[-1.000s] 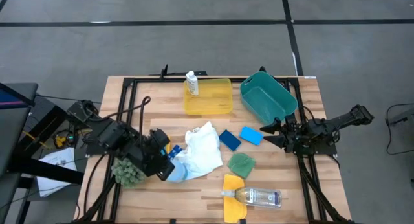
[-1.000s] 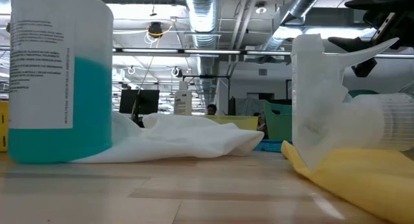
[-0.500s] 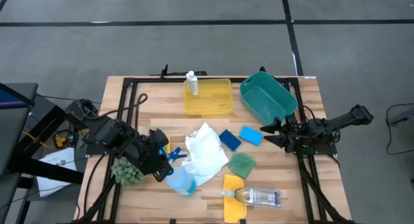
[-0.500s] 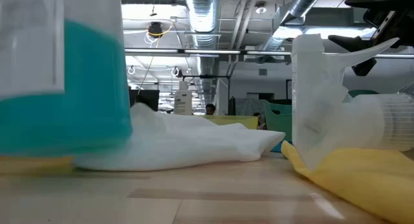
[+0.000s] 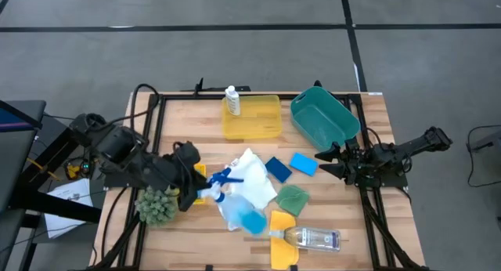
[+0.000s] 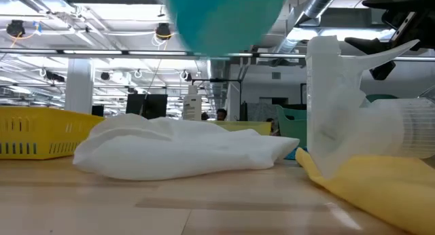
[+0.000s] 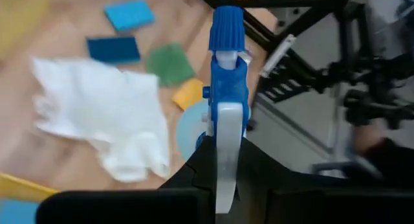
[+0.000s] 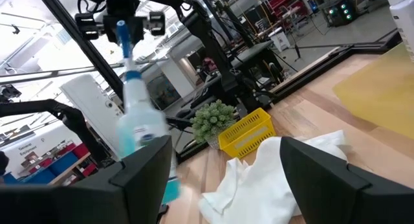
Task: Pick & Place Kitchen Items
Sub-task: Put the white spray bottle into the top yellow bin
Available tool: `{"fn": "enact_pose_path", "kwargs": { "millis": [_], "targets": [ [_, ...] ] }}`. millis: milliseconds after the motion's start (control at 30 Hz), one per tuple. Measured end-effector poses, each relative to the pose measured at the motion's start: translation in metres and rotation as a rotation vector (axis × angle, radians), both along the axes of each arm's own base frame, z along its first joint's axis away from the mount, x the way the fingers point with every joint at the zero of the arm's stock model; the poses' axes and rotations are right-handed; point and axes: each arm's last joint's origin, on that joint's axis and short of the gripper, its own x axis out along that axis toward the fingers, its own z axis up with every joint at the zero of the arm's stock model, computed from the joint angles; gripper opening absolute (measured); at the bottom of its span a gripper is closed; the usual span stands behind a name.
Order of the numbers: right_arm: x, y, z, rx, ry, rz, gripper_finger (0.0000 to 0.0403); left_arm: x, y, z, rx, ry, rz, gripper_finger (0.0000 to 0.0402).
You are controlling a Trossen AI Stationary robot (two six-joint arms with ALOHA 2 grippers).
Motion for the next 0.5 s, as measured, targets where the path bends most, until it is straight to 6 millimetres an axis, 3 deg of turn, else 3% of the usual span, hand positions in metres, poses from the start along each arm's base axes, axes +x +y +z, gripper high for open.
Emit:
{"fn": "enact_pose_path", "kwargs": {
  "millis": [500],
  "targets": [
    [0.000,0.000,-0.003,-0.009,0.025,0.000,0.0278,0.032,0.076,0.001,0.274,0.003,-0.039,0.0026]
  ]
}}
